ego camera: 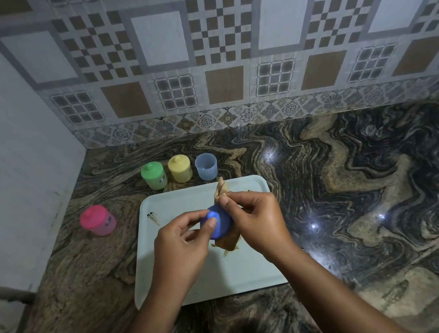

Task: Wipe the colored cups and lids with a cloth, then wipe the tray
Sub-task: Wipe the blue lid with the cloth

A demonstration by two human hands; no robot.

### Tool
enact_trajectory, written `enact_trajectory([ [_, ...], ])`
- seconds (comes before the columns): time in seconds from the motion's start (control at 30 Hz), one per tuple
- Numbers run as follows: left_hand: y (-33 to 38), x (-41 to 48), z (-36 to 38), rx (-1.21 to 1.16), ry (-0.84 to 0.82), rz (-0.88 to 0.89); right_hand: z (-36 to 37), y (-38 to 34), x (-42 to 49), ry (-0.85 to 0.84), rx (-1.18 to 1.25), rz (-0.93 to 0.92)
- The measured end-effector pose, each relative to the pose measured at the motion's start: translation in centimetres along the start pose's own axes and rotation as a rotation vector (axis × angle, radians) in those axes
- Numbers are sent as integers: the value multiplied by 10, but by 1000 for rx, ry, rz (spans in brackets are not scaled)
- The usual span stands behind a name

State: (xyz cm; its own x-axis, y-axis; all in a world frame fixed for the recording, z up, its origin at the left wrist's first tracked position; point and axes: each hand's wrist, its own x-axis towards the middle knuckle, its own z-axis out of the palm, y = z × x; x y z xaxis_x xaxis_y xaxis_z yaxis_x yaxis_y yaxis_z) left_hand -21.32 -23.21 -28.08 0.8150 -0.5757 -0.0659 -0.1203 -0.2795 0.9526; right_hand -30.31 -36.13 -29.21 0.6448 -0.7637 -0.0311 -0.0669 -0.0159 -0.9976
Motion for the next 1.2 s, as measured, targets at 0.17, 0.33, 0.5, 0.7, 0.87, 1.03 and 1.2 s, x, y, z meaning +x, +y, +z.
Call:
enact_trajectory([
  [0.17, -12, 10, -1, 177, 75, 104, 5, 13, -3, 11, -74, -70],
  [0.33, -27, 39, -3, 283, 152, 197, 8, 34, 18, 119, -456, -522],
  [0.5, -27, 82, 2, 322, 190, 220, 3, 61, 70, 67, -665, -615],
  [0.7, -29, 148, 25, 446, 165, 258, 5, 74, 125, 3, -772, -524],
  [0.87, -28, 191, 49, 507, 157, 265, 9, 83, 158, -12, -758, -444],
  [1.03, -34, 215, 64, 547, 128, 251, 9, 91, 172, 46, -736, -417],
  [1.2, -50, 227, 67, 571, 87, 226, 4, 103, 180, 85, -672, -452],
])
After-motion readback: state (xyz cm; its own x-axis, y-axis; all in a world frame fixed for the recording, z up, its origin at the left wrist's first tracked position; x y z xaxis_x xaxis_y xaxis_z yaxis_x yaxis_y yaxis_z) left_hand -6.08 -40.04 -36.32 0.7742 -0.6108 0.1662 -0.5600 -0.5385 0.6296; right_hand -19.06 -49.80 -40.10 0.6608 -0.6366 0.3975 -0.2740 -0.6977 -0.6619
